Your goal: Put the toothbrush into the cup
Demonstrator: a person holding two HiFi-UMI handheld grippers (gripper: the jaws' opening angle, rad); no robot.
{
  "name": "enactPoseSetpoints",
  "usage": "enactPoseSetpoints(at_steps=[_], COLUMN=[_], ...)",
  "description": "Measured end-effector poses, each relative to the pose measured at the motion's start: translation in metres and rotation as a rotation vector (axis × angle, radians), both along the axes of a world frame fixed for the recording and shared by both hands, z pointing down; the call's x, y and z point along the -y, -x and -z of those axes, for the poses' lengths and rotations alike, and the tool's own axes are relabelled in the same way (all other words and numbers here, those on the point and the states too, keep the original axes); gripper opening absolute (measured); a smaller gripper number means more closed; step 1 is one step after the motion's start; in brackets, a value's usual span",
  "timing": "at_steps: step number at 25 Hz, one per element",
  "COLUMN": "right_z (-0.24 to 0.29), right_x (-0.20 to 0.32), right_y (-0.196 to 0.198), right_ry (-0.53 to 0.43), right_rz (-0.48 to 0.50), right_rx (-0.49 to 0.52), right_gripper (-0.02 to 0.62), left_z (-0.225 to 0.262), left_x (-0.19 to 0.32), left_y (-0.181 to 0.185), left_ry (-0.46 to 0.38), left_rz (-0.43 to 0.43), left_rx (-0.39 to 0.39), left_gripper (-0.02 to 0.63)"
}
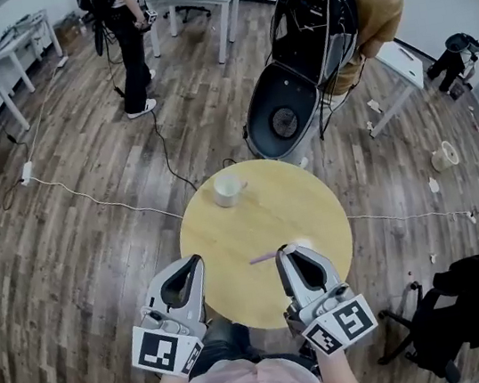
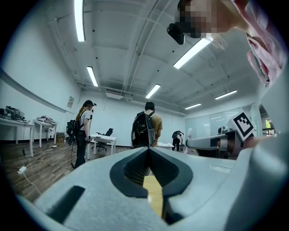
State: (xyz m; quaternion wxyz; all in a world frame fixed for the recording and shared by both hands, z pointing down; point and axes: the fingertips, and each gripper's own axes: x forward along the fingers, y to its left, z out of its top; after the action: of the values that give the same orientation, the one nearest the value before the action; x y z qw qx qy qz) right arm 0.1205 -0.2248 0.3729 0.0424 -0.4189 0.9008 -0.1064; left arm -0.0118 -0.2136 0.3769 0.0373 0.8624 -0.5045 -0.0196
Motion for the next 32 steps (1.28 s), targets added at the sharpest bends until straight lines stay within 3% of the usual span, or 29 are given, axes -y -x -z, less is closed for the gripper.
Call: enactPoseSetpoints(at_steps=[8,15,25,29,32], right_z=[-0.001,-0.013,-0.085,-0.12,-0.143], right_x=[0.053,0.126,0.218,0.245,0.258], right_y=[0.001,0.014,0.045,0.052,0.06], right_ry=[-0.004,-0.019,0.043,0.085,0.114], right_rz=[-0.008,-0.026,-0.006,-0.006,0.005], right_rx=[0.0,-0.022,-0.053,-0.06,-0.073], right_gripper=[0.029,0.029,0.029,0.029,0.029], left_z=[-0.018,-0.037,-0.073,-0.105,-0.106], left_x=[0.045,0.099,0.161,0.173,0.187], left_y=[-0.002,-0.001,0.002,0.004,0.007], left_ry=[0.021,0.061,0.087,0.164,0.133], left_rz=[-0.003,-0.025,-0.019,-0.027,-0.006], left_rx=[0.044,0.036,-0.029,-0.01,-0.041], left_gripper=[0.0,0.0,0.0,0.0,0.0])
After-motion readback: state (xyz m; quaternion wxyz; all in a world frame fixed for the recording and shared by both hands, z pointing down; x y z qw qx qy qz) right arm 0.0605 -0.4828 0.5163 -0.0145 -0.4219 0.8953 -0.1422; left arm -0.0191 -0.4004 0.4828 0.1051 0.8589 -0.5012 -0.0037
